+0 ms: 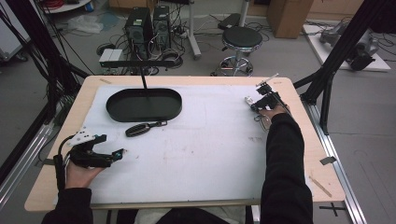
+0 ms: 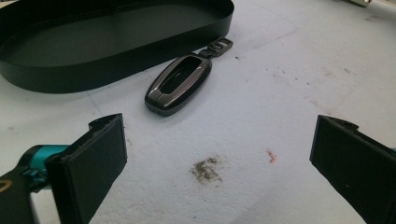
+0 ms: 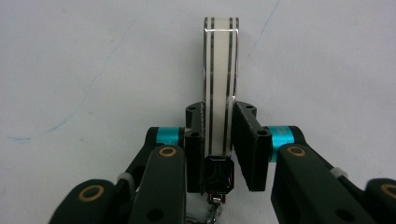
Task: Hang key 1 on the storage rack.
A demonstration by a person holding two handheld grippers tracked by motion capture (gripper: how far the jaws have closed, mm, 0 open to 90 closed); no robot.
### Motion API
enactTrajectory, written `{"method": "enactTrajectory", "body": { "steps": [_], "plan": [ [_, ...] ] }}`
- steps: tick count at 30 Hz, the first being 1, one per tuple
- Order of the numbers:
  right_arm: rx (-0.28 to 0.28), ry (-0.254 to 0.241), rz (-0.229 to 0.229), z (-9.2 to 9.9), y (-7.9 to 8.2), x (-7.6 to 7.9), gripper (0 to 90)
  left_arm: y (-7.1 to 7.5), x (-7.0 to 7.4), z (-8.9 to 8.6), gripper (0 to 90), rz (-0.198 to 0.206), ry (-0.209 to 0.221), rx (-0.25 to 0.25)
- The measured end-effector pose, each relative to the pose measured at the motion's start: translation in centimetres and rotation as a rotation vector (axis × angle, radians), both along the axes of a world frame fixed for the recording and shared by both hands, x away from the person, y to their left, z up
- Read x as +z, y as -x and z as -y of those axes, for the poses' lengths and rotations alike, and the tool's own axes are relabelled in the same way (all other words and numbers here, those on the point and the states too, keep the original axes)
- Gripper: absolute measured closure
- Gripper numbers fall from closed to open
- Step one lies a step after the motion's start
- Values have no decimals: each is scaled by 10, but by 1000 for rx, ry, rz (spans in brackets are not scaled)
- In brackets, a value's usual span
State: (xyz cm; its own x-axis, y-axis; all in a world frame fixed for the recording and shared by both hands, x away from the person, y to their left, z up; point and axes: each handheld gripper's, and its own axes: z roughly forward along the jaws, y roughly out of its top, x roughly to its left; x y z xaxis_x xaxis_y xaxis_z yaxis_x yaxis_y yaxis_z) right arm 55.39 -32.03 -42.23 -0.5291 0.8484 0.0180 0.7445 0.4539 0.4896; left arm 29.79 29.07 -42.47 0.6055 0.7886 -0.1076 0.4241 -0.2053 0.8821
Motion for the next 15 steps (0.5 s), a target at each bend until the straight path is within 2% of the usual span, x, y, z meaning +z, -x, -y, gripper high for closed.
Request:
{"method": "enactTrajectory", "body": {
  "steps": [1, 8, 11, 15],
  "plan": [
    [-20, -7, -7, -1, 1, 0, 759, 0, 0, 0, 43, 0, 0, 0],
    [-3, 40, 4, -5, 3, 2, 764, -1, 0, -1, 43, 9, 16, -1],
    [-9, 42, -2, -5, 4, 4, 764, -1, 0, -1, 43, 13, 11, -7],
    [-4, 9, 2, -4, 6, 9, 763, 0, 0, 1, 43, 16, 2, -12]
  ]
}}
